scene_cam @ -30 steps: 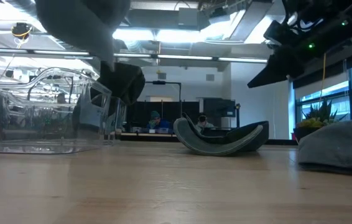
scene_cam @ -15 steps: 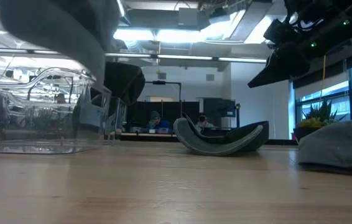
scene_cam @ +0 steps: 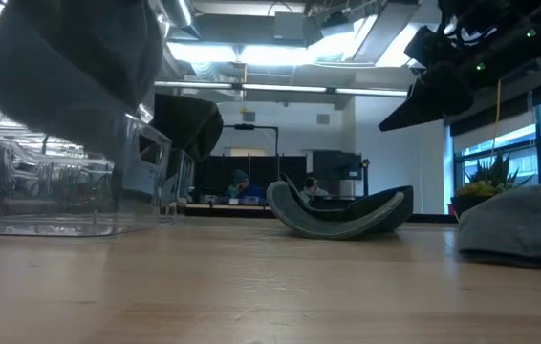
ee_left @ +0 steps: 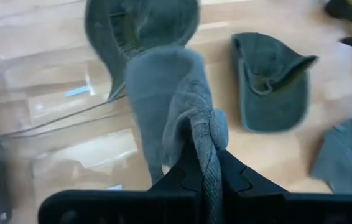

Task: Pick & Place hat
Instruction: Put the left gray cap into the bottom transparent bin

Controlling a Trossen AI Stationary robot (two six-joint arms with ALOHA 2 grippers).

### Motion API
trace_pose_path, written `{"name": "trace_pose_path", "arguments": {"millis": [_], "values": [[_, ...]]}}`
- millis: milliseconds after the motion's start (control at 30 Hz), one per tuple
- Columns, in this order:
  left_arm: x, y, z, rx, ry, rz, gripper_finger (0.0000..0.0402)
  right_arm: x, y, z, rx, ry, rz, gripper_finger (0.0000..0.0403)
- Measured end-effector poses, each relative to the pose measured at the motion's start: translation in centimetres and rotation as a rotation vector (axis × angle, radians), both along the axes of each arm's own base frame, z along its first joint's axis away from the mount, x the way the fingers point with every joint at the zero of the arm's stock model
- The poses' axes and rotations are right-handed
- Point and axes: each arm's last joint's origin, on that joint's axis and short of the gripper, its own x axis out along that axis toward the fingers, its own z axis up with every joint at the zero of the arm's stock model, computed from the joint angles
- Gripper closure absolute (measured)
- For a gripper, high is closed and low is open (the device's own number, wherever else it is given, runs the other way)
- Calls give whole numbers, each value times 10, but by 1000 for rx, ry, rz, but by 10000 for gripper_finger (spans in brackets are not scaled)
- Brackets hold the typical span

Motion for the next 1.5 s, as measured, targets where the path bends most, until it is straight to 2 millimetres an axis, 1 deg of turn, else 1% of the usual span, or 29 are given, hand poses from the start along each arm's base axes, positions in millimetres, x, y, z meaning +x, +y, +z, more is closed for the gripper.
{"name": "trace_pose_path", "arguments": {"millis": [67,200,300,467,567,700,767,900,1067,1167,1267,1367,1500], "values": [[5,-2,-7,8,-6,34,398,0,0,1,-4,-4,3,192],[11,0,-10,24,-35,68,398,0,0,0,-8,-2,4,192],[22,-3,-12,24,-97,69,392,0,0,0,-8,-2,4,192],[41,-3,-20,46,-114,46,387,0,0,0,-8,-1,5,192],[52,-2,-27,34,-99,39,391,0,0,0,-8,1,5,192],[64,-1,-38,-25,-54,42,394,1,0,0,-7,5,5,192],[68,0,-42,-42,-27,40,392,1,0,0,-7,5,5,192],[76,1,-51,-20,21,9,382,1,0,-1,-7,6,5,192],[80,3,-55,-38,49,-13,371,0,0,-1,-7,7,5,192],[81,2,-55,-51,53,-37,360,0,0,-1,-7,7,6,192],[83,2,-54,-19,45,-69,343,1,0,-1,-10,9,8,192],[87,1,-53,-15,24,-102,314,1,0,-1,-10,9,8,192],[89,1,-53,-31,26,-134,267,1,0,-1,-10,9,8,192]]}}
